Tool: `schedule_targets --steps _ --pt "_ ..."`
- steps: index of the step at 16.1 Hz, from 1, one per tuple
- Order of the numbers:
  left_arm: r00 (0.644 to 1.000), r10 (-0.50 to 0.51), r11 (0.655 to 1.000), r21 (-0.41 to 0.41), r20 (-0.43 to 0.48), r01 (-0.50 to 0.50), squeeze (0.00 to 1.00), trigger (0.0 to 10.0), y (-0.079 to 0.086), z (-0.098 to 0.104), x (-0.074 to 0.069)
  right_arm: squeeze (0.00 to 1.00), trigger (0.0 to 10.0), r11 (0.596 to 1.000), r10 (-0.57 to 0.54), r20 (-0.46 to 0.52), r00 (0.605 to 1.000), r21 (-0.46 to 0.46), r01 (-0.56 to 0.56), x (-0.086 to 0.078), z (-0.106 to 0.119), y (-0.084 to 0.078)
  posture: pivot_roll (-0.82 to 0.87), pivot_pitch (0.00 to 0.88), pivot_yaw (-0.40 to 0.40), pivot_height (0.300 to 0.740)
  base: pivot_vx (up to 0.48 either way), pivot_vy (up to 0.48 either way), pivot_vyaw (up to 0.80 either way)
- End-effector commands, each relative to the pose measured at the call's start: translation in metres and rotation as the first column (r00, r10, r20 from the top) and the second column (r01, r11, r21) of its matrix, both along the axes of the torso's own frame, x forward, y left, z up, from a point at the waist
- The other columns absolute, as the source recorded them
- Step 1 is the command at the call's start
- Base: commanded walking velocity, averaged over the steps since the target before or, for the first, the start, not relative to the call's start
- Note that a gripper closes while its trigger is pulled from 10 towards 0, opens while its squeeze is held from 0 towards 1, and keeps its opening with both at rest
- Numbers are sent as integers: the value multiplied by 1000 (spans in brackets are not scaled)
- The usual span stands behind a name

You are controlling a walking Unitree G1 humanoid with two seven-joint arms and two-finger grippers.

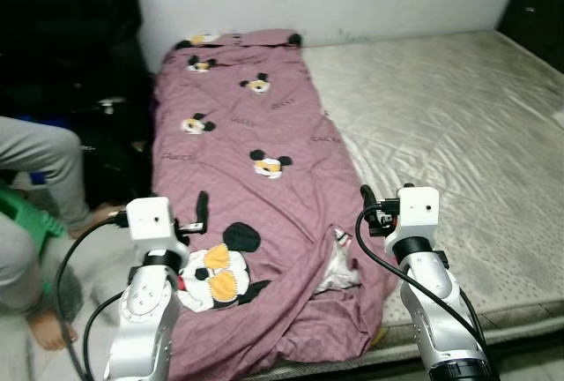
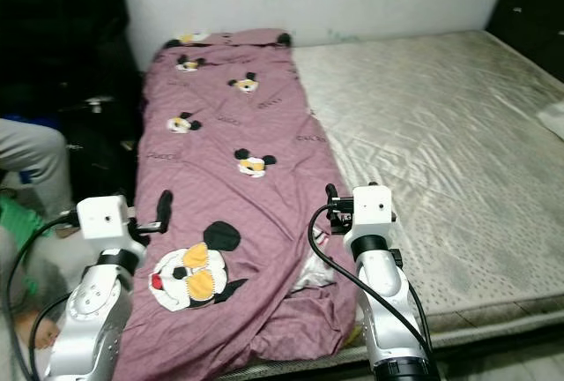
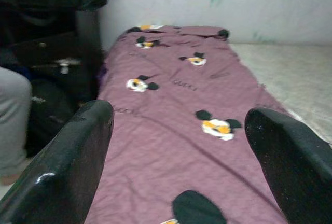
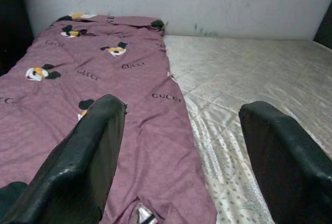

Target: Clean up the room

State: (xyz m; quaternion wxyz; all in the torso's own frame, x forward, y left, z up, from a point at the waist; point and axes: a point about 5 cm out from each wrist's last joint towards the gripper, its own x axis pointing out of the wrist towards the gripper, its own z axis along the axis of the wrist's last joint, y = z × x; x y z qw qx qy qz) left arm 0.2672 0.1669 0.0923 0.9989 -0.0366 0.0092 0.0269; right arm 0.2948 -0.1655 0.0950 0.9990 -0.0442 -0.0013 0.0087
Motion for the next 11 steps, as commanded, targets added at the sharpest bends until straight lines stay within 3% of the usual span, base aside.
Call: schedule_targets --steps 1,4,6,8,11 --pt "999 35 995 95 -11 -33 0 10000 5 1 -2 0 10000 1000 0 9 1000 7 0 0 2 -2 -5 37 57 740 0 0 0" --pt "998 26 984 173 56 -35 0 10000 15 8 -9 0 10000 999 21 8 1000 25 -22 -1 3 0 8 48 45 740 0 0 0" --pt "998 30 986 163 62 -40 0 10000 26 5 -20 0 10000 999 47 -6 999 27 -47 -8 0 4 15 55 37 740 0 0 0" --pt "993 59 970 229 99 -80 0 10000 37 5 -32 0 10000 1000 17 -7 1000 24 -17 -12 -1 -1 18 56 31 740 0 0 0" --pt "991 132 974 184 -7 -128 0 10000 54 -7 -49 0 10000 1000 -10 1 1000 7 10 -14 0 -9 26 62 34 740 0 0 0"
